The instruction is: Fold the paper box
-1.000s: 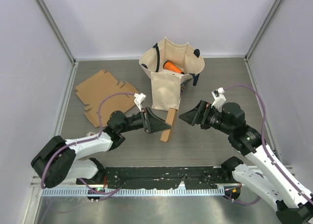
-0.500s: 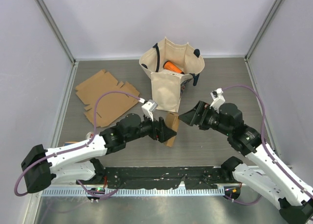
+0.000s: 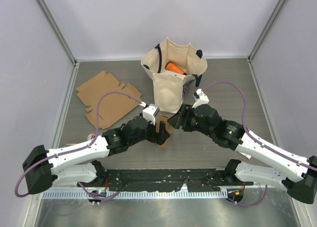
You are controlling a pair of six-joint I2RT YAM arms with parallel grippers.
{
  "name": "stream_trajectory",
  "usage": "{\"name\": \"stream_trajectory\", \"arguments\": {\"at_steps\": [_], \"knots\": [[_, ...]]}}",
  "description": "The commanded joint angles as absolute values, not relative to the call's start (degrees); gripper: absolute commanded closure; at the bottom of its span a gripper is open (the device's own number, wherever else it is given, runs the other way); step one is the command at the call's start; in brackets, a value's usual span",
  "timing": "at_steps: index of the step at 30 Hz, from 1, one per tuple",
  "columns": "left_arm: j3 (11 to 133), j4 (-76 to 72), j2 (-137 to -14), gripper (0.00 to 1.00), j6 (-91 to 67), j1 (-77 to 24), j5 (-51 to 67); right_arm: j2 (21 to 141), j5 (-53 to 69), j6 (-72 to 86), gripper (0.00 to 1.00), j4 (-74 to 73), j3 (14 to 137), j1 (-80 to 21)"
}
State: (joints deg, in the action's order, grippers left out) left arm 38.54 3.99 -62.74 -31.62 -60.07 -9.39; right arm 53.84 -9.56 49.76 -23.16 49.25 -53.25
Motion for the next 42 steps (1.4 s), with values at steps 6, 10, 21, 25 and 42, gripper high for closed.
{"name": "stream_trajectory", "arguments": {"at_steps": [6, 10, 21, 25, 42], "knots": [[38.8, 2.9, -56.6, 0.40, -30.9, -60.4, -11.1, 59.0, -14.0, 49.5, 0.35, -20.5, 52.6, -53.7], [38.8, 2.0, -55.8, 0.40, -30.4, -60.4, -9.7, 59.5, -11.1, 50.4, 0.36, -14.8, 50.5, -53.8], [41.3, 5.4, -55.6, 0.20, -32.2, -60.4, -8.9, 60.8, -13.5, 54.1, 0.76, -14.8, 50.6, -54.8], [44.1, 11.1, -52.7, 0.00, -34.5, -60.4, -10.9, 57.8, -22.5, 54.2, 0.81, -28.5, 51.7, -54.8], [46.9, 28.9, -38.0, 0.00, -32.1, -60.3, -9.5, 92.0, -64.3, 16.2, 0.87, -41.2, 80.2, -5.5]]}}
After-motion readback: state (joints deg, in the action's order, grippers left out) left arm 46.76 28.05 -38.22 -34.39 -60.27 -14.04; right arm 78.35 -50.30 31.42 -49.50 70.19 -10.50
